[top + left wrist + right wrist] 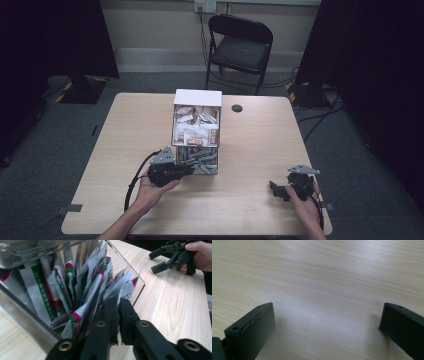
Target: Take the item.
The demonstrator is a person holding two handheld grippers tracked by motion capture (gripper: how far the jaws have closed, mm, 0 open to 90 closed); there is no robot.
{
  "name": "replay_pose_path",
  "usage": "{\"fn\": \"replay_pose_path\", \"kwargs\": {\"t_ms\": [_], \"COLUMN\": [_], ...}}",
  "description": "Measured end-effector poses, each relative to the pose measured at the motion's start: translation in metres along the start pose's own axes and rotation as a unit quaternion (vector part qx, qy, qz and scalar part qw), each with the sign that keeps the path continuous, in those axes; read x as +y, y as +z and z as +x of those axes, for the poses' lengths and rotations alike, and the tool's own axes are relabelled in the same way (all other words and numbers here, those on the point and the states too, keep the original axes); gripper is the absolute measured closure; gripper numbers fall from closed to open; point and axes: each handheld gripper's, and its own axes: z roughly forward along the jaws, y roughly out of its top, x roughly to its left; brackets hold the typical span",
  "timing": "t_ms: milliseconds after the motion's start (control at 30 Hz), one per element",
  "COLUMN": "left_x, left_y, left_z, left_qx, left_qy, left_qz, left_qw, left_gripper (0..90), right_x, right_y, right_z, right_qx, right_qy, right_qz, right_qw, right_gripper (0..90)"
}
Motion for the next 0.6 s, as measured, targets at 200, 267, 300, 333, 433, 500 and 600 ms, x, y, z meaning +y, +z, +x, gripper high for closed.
{"fn": "replay_pose_path", "kwargs": {"t_ms": [200, 267, 300, 333, 433, 500, 600], "left_x": [0.0, 0.001, 0.001, 0.002, 0.002, 0.003, 0.003], "left_y": [-0.001, -0.003, -0.003, -0.004, -0.006, -0.008, -0.01], "left_z": [0.001, 0.001, 0.001, 0.001, 0.001, 0.001, 0.0], "left_qx": [-0.002, -0.006, -0.007, -0.008, -0.012, -0.014, -0.014], "left_qy": [-0.009, -0.014, -0.014, -0.015, -0.018, -0.02, -0.02], "left_qz": [-0.003, -0.007, -0.009, -0.01, -0.015, -0.019, -0.024], "left_qw": [1.0, 0.9999, 0.9998, 0.9998, 0.9997, 0.9995, 0.9994], "left_gripper": [88.2, 88.4, 88.5, 88.5, 88.6, 88.6, 88.6], "right_x": [0.0, 0.0, 0.0, 0.0, 0.0, 0.0, 0.0], "right_y": [0.0, 0.0, 0.0, 0.0, 0.0, 0.0, 0.0], "right_z": [0.0, 0.0, 0.0, 0.0, 0.0, 0.0, 0.0], "right_qx": [0.0, 0.0, 0.0, 0.0, 0.0, 0.0, 0.0], "right_qy": [0.0, 0.0, 0.0, 0.0, 0.0, 0.0, 0.0], "right_qz": [0.0, 0.0, 0.0, 0.0, 0.0, 0.0, 0.0], "right_qw": [1.0, 1.0, 1.0, 1.0, 1.0, 1.0, 1.0], "right_gripper": [0.0, 0.0, 0.0, 0.0, 0.0, 0.0, 0.0]}}
